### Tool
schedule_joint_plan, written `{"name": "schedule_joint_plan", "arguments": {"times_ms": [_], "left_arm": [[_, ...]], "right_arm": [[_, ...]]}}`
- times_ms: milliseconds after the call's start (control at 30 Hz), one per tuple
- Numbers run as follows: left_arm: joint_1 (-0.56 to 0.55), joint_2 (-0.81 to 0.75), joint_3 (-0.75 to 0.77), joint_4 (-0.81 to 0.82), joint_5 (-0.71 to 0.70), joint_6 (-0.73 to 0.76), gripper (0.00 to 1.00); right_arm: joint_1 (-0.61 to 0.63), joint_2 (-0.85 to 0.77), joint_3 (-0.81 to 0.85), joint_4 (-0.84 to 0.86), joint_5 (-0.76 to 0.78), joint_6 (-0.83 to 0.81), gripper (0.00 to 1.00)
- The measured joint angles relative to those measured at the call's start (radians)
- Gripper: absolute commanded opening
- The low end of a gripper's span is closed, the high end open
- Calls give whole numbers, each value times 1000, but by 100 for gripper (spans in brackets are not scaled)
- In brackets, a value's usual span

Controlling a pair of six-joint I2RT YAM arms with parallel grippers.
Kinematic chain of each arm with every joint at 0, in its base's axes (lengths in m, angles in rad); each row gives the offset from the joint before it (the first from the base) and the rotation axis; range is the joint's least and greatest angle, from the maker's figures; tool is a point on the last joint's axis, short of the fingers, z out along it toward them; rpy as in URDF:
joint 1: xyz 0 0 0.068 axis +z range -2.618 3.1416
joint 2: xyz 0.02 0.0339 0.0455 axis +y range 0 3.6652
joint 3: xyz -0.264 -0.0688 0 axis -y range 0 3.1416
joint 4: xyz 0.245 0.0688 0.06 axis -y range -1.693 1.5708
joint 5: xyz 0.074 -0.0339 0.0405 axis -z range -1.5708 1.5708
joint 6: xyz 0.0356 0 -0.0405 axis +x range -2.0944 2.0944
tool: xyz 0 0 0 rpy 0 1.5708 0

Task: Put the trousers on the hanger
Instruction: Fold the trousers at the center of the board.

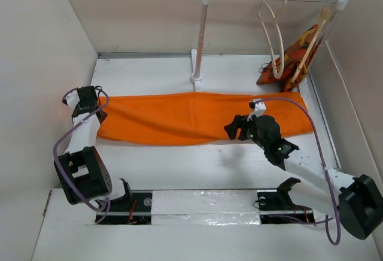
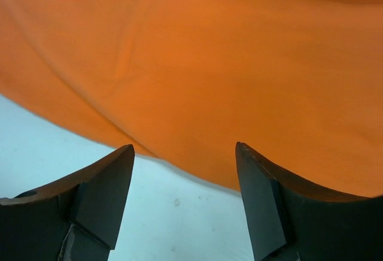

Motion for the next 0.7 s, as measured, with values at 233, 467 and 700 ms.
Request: {"name": "schedule_joint_plan", "arguments": {"times_ms": [233,467,700], "left_arm": [[-123,-14,88,3,15,25,49],[-505,-60,113,109,34,-1,38],[-963,36,109,312,33,-50,0]], "right_arm": [[-51,-45,37,-134,84,-33,9],[-268,-38,48,-240,167,-34,0],[-618,-40,45,-281,125,-26,24]]}}
